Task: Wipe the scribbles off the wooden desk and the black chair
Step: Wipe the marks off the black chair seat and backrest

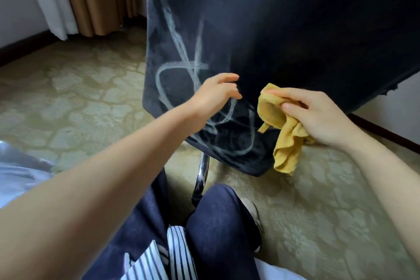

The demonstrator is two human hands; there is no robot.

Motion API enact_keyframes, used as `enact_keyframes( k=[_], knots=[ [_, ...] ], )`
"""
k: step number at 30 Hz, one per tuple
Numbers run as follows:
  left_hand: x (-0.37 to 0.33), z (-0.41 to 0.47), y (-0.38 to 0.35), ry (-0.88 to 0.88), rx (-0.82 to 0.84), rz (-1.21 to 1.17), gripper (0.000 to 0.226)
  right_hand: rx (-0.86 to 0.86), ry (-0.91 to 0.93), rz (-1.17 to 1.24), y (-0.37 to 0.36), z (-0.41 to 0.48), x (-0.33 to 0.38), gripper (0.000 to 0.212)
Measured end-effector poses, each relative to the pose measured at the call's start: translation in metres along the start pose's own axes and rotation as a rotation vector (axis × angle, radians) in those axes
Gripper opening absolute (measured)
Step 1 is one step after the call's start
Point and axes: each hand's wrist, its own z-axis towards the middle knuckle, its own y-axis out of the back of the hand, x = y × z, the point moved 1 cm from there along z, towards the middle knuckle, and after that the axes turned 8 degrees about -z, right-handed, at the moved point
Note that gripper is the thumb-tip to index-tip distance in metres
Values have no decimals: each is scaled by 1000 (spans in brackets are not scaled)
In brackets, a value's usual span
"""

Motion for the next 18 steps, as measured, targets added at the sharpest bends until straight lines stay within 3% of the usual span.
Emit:
enact_keyframes(
  k=[2, 5, 9, 15, 18],
  knots=[
    [7, -7, -6, 188, 196, -193, 55, -25, -49, 323, -7, 4, 11, 39],
    [11, -11, -3, 113, 325, -203, 39, -53, -130, 757, -24, 8, 22, 37],
    [-1, -13, 12, -11, 79, -16, 9, -165, -227, 887, -39, 11, 27, 31],
    [-20, -7, 10, -210, -50, 58, 14, -401, -369, 937, -58, 17, 34, 30],
    [-33, -5, -1, -352, -146, 279, 8, -488, -479, 1042, -73, 16, 40, 30]
  ],
)
